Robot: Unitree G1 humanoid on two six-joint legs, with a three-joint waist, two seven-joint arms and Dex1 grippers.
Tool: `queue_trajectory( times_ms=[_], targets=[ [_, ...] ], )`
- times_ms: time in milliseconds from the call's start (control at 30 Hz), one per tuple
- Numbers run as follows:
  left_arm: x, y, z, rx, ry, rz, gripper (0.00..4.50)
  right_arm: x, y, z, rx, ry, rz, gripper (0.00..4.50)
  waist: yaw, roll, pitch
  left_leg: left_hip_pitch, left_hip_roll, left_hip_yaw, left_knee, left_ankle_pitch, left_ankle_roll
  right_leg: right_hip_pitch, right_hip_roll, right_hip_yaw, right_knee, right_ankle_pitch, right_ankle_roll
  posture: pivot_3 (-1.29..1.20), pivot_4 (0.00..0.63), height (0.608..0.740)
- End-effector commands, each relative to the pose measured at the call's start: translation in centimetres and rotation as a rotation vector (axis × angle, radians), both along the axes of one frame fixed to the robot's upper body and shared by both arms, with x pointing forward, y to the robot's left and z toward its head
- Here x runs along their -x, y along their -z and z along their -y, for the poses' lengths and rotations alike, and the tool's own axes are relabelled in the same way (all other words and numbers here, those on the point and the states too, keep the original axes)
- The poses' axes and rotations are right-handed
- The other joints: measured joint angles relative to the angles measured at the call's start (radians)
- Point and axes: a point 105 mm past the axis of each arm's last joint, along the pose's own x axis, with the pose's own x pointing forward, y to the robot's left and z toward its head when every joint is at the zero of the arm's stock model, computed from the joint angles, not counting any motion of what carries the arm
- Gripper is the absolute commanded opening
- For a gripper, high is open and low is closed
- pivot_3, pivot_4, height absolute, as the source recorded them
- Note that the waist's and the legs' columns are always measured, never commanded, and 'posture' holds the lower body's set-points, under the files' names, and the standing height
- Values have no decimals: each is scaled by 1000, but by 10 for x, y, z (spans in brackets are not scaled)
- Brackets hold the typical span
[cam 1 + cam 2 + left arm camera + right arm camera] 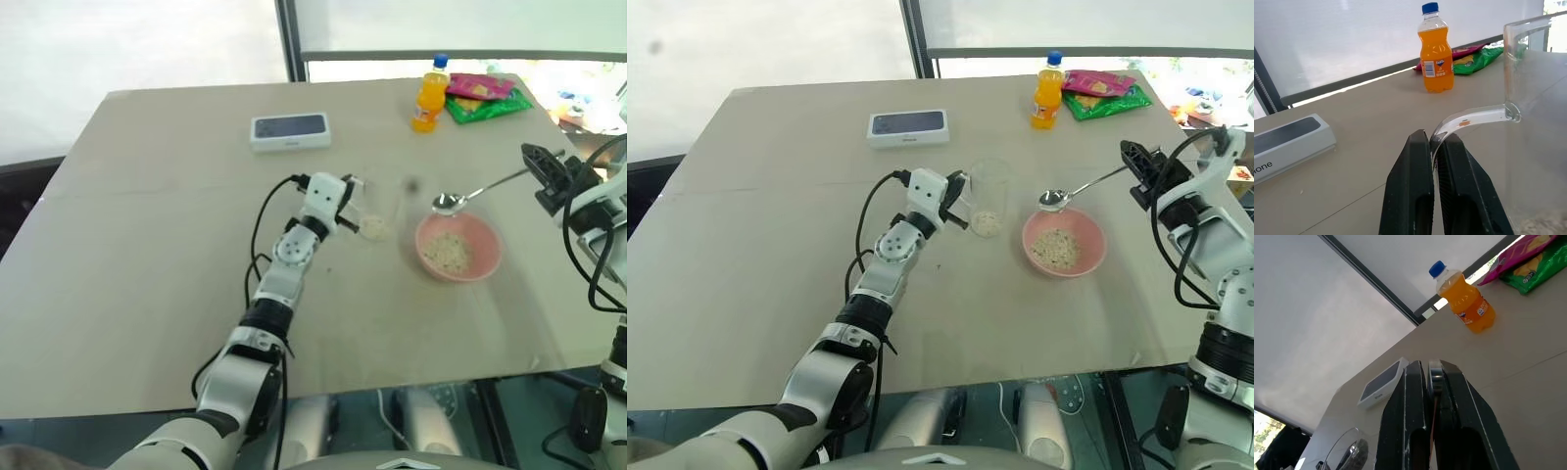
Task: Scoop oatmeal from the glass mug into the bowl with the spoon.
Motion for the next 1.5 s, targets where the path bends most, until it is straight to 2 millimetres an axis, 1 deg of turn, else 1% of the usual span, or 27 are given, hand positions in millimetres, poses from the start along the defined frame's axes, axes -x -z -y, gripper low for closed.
queue_trajectory(
  times_ms=[33, 67, 167, 267, 333, 367, 400, 567, 733, 867, 1033, 1133, 1233, 1333, 1433, 1500],
  targets=[
    [1, -8, 4, 7, 30, 5, 56, 4, -47, -15, 44, -29, 158, 0, -2, 0, 0, 0, 0, 0, 0, 0, 0, 0, 0, 0, 0, 0, 0, 0, 150, 740],
    [1, -8, 4, -3, 31, 6, 56, 4, -55, -19, 51, -36, 178, 0, -6, 0, 0, 0, 0, 1, 0, 0, 0, 0, 0, 1, 0, 0, 0, 0, 150, 740],
    [6, -10, 8, 13, 79, 5, 56, 3, -82, -41, 79, -101, 250, 0, -12, 0, 0, 1, 0, 1, 0, 0, 0, -1, 0, 1, 2, 0, 0, 0, 150, 740],
    [8, -9, 11, -8, 112, 6, 56, 3, -98, -59, 85, -161, 292, 0, -12, 0, 0, 0, 0, 0, 0, 0, 0, 0, 0, 0, 2, 0, 0, 0, 150, 740],
    [12, -7, 15, -32, 137, 15, 56, 5, -110, -82, 96, -247, 325, 0, -14, 0, 0, 0, 0, 0, 0, 1, -1, 0, 0, 0, 1, 0, 0, 0, 150, 740],
    [13, -6, 16, -40, 144, 20, 56, 6, -111, -90, 117, -279, 329, 0, -17, 0, 0, 0, 0, 0, 0, 1, -2, -1, 0, 1, 1, 0, 0, 0, 150, 740],
    [14, -7, 16, -48, 144, 27, 56, 6, -108, -95, 149, -302, 325, 0, -19, 0, 0, 0, 0, 1, 0, 1, -2, -1, -1, 1, 1, 0, 0, 0, 150, 740],
    [12, -10, 11, -43, 114, 38, 56, 0, -73, -104, 401, -340, 257, 0, -9, 0, 0, -1, -1, -1, 1, 0, 0, -1, -1, -1, 0, 0, 0, 0, 150, 740],
    [14, -11, 8, -67, 98, 63, 56, -8, -42, -116, 593, -381, 240, 0, -19, 0, 0, -1, -1, 0, 1, 0, 0, -1, -1, 0, 1, 0, 0, 0, 150, 740],
    [15, -15, 8, -91, 100, 90, 56, -12, -25, -128, 702, -432, 244, 0, -21, 0, 0, -1, -1, -1, 1, 1, -1, -1, -1, 0, 1, 0, 0, 0, 150, 740],
    [16, -25, 4, -114, 81, 135, 56, -13, -7, -144, 877, -489, 305, 0, -22, 0, 0, -1, -1, -1, 1, 1, -2, -1, 0, -1, 1, 0, 0, 0, 150, 740],
    [16, -25, 3, -116, 81, 136, 56, -12, 1, -149, 907, -507, 327, 0, -21, 0, 0, -1, -1, -1, 1, 2, -4, -1, -1, -1, 1, 0, 0, 0, 150, 740],
    [18, -24, 5, -111, 97, 130, 56, -10, 4, -153, 946, -500, 379, 0, -21, 0, 0, -1, -1, -2, 1, 2, -4, -1, -1, -1, 1, 0, 0, 0, 150, 740],
    [20, -23, 8, -114, 107, 129, 56, -6, 11, -158, 935, -531, 386, 0, -21, 0, 0, -1, -1, -2, 1, 2, -4, -1, -1, -1, 1, 0, 0, 0, 150, 740],
    [21, -22, 8, -115, 110, 126, 56, -3, 17, -160, 904, -559, 365, 0, -21, -1, 0, -1, -1, -2, 1, 2, -4, -1, -1, -1, 1, 0, 0, 0, 150, 740],
    [20, -20, 8, -116, 110, 121, 56, 2, 31, -161, 859, -611, 278, 0, -21, -1, 0, 0, -1, -2, 1, 2, -4, -1, -1, -1, 1, 0, 0, 0, 150, 740]
  ],
)
